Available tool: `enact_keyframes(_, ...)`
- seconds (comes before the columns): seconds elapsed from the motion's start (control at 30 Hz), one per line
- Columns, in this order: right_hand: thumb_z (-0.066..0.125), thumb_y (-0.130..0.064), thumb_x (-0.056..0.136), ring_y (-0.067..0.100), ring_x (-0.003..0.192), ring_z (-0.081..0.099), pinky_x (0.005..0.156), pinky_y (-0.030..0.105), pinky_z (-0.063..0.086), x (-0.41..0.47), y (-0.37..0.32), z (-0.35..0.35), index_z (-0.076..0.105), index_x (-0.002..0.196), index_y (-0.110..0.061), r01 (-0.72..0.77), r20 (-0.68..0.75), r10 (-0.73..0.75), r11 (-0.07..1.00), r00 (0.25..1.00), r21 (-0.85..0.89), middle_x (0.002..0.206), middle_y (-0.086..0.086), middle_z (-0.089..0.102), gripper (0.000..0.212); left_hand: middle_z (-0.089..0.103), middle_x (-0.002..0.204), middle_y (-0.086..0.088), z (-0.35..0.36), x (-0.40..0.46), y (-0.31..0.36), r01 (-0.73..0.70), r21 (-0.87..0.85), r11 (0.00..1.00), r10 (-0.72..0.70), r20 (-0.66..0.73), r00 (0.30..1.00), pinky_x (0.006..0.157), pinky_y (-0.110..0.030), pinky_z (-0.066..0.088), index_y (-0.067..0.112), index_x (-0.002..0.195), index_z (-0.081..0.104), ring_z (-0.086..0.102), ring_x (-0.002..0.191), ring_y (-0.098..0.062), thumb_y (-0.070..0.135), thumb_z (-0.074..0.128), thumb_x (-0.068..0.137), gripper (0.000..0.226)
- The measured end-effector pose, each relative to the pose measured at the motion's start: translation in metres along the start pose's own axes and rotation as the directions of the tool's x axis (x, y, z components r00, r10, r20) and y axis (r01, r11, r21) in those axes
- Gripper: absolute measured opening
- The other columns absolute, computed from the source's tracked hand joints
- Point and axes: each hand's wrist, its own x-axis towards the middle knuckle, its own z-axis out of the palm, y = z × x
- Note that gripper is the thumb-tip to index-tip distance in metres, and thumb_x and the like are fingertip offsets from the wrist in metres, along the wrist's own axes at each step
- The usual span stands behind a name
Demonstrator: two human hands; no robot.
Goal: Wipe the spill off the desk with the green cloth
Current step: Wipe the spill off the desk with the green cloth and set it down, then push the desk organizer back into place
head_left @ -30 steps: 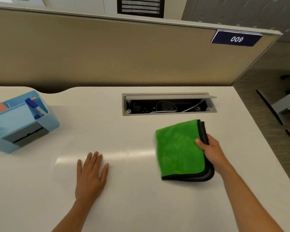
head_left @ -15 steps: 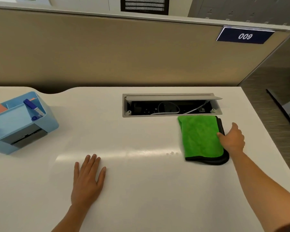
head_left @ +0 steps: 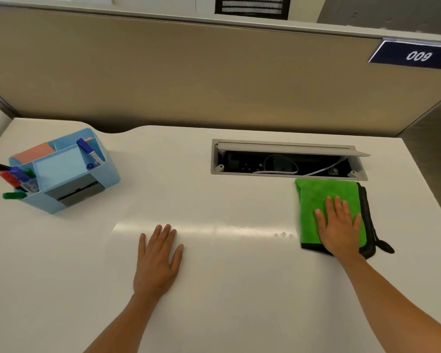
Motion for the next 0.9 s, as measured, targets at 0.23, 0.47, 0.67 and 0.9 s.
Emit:
enact_keyframes(0.23, 0.025, -0.050, 0.097, 0.021, 0.148, 0.014, 0.121, 0.042, 0.001, -0.084, -0.105, 0.024, 0.032, 0.148, -0.015, 0.301, -0.079, -0.292, 0.941, 0.953, 0.156, 0.159, 0.007, 0.024, 0.061, 0.040, 0.151, 0.001, -0.001, -0.002, 0.000, -0.005, 0.002, 1.000, 0.005, -0.020, 1.000, 0.120, -0.039, 0.000, 0.019, 0.141, 0.044, 0.021, 0.144, -0.012, 0.050, 0.027, 0.096, 0.057)
enact_keyframes(0.47, 0.030, -0.047, 0.096, 0.023, 0.144, 0.029, 0.120, 0.044, 0.013, -0.105, -0.122, 0.047, 0.042, 0.143, -0.013, 0.265, -0.020, -0.264, 0.957, 0.964, 0.115, 0.153, 0.009, 0.038, 0.060, 0.045, 0.148, -0.005, -0.004, 0.000, -0.002, 0.007, -0.181, 0.983, -0.030, -0.125, 0.992, 0.120, -0.041, 0.013, 0.013, 0.133, 0.053, 0.030, 0.142, -0.019, 0.047, 0.035, 0.094, 0.055)
enact_keyframes(0.67, 0.028, -0.048, 0.095, 0.024, 0.142, 0.033, 0.120, 0.044, 0.015, -0.106, -0.125, 0.047, 0.044, 0.141, -0.011, 0.264, -0.034, -0.262, 0.959, 0.965, 0.101, 0.151, 0.010, 0.041, 0.062, 0.054, 0.136, -0.020, -0.049, 0.036, -0.037, 0.071, -0.171, 0.983, -0.133, -0.385, 0.913, 0.108, -0.048, 0.038, 0.000, 0.120, 0.062, 0.046, 0.130, -0.037, 0.014, 0.062, 0.088, 0.035)
enact_keyframes(0.9, 0.027, -0.049, 0.094, 0.027, 0.141, 0.035, 0.119, 0.048, 0.019, -0.108, -0.128, 0.043, 0.046, 0.140, -0.008, 0.279, -0.063, -0.274, 0.955, 0.960, 0.103, 0.148, 0.013, 0.044, 0.064, 0.052, 0.129, -0.026, -0.139, 0.090, -0.113, 0.326, 0.089, 0.941, -0.251, -0.463, 0.850, 0.096, -0.052, 0.045, -0.002, 0.127, 0.051, 0.049, 0.118, -0.041, 0.001, 0.065, 0.082, 0.048)
